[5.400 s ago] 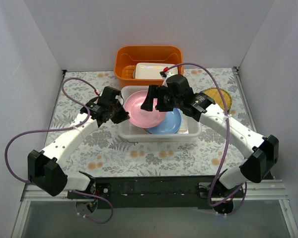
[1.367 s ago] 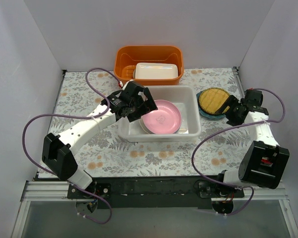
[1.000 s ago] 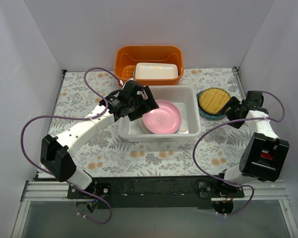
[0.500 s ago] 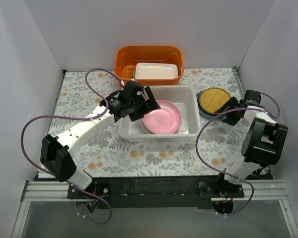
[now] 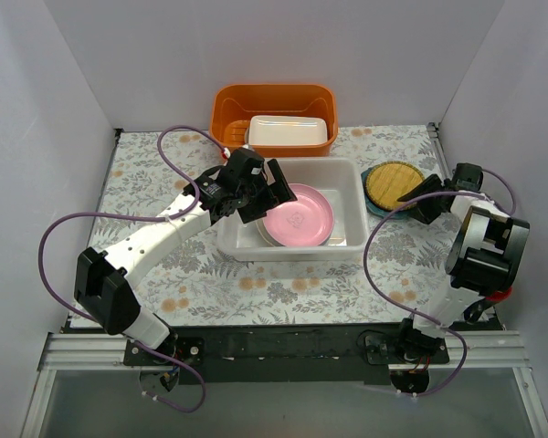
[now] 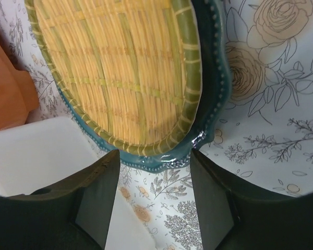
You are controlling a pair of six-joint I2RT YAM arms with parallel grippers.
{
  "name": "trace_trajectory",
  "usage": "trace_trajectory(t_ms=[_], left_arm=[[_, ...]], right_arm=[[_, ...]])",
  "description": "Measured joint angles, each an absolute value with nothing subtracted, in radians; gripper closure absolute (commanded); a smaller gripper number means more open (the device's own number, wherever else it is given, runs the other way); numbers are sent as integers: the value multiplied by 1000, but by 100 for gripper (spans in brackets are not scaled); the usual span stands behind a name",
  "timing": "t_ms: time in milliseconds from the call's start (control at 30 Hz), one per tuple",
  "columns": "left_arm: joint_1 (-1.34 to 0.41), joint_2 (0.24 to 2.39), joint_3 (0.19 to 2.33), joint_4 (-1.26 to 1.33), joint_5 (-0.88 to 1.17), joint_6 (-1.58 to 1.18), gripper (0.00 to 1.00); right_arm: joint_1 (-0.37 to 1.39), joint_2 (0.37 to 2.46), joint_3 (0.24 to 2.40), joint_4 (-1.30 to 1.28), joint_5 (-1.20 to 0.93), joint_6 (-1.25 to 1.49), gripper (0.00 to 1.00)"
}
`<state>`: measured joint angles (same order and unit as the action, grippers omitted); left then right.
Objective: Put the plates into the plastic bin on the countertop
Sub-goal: Pick up the plate at the center of the board.
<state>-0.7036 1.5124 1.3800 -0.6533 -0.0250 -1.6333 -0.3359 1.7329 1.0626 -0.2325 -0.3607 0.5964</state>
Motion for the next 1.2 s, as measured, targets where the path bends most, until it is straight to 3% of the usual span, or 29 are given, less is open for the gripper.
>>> trace_trajectory(t_ms=[300, 1200], left_arm=[[-704, 1512, 1380, -653, -14, -1618, 2], [-704, 1551, 1374, -634, 45, -1611, 2]], right_arm=[[-359, 1833, 1134, -205, -415, 635, 45], [-360, 1898, 1164, -113, -455, 709, 51]])
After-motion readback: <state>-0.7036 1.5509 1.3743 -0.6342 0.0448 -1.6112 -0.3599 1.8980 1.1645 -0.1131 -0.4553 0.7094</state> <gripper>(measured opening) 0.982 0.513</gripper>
